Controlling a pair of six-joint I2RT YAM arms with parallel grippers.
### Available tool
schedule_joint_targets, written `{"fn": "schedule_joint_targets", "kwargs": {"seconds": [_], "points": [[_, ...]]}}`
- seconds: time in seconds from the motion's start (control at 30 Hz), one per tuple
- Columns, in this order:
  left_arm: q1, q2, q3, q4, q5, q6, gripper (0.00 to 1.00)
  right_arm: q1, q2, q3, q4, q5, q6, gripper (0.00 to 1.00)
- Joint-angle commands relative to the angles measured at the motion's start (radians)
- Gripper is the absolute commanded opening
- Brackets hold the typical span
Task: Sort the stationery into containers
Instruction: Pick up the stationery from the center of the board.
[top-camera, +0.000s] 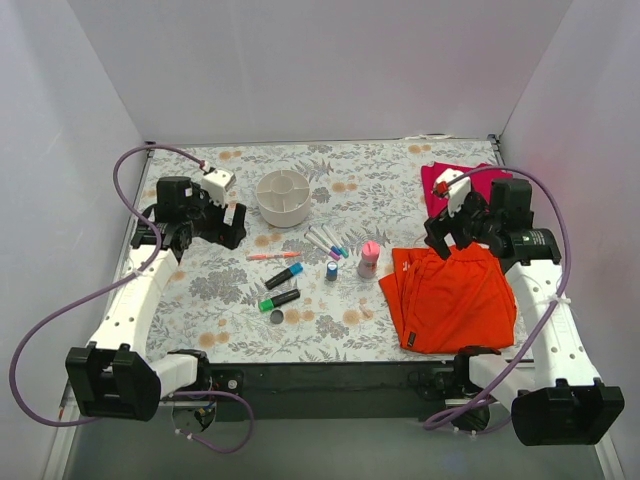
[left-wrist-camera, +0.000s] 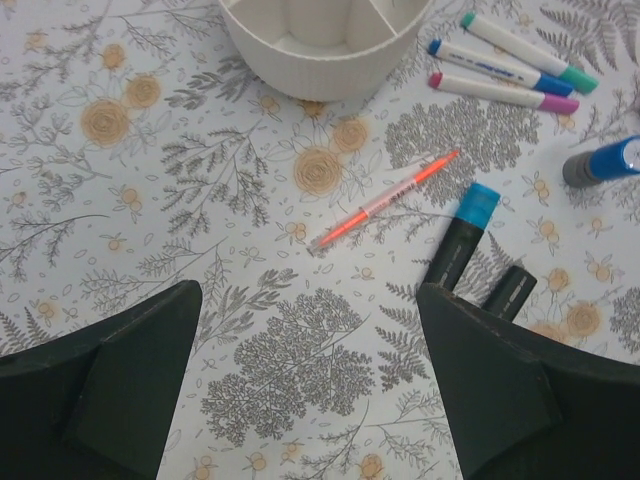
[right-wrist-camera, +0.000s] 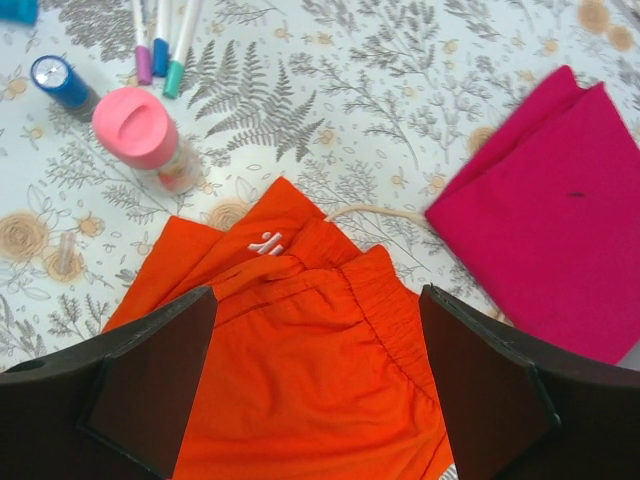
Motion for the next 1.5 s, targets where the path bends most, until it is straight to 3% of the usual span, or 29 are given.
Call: {"fn": "schedule_joint_targets", "kwargs": {"seconds": [0.0,0.27,0.5,0.87,1.23,1.47], "points": [[-0.01,-0.035,-0.049,-0.057,0.1,0.148,0.91,0.05,0.022,-0.027,-0.009,-0.121,-0.099,0.9],[-0.055,-0.026,-0.057,-0.054,0.117,0.09,0.89,0.285,0.033,-0.097,0.005,-0.112,-0.211,0.88],[-0.064,0.008,-0.032,-0.059,0.092,-0.005,0.86,0.299,0.203,-0.068,0.042,-0.216,-0.247,0.98],[-0.064,-0.012,-0.052,-0.076,0.051,0.001,0.86,0.299,0.447,0.074,0.046,-0.285,-0.264,0.98],[-0.062,-0.04,-0.077,-0.085,0.016,0.004,0.86,0.317,0.539,0.125,0.043,-0.316,-0.255,0.97],[-0.062,-0.041,-0.084,-0.08,0.017,-0.002,0.86,0.334,0.564,0.127,0.042,-0.31,-0.263,0.89]]}}
